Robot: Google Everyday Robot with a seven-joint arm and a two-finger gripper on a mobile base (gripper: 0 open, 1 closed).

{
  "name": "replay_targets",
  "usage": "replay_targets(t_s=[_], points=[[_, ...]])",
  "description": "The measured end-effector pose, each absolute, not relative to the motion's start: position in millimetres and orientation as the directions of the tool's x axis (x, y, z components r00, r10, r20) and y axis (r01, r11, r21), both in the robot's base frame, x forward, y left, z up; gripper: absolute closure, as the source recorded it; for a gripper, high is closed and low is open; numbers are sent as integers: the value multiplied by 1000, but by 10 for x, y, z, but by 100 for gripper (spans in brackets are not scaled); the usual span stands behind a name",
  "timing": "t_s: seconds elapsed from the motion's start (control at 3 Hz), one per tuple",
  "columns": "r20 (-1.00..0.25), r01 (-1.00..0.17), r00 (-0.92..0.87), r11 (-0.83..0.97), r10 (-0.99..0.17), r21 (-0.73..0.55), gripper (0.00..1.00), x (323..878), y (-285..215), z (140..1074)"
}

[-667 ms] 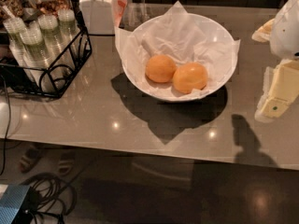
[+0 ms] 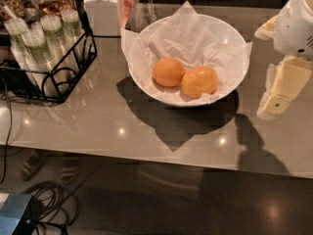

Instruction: Pick orange from white bowl

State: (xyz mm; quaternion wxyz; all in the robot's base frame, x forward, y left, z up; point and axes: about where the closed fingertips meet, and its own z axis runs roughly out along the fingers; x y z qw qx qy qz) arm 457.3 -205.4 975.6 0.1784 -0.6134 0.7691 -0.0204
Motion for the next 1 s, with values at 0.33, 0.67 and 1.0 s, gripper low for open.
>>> replay_targets(t_s=[0.33,0.67,1.0], points=[[-319,-959,-110,185,-941,-215,0,5026,-1743,9715],[-337,-953,-99,186,-936,-237,0,5141,-1706,9795],[-341,-952,-100,189,-935,-240,0,5151,-1703,9791]])
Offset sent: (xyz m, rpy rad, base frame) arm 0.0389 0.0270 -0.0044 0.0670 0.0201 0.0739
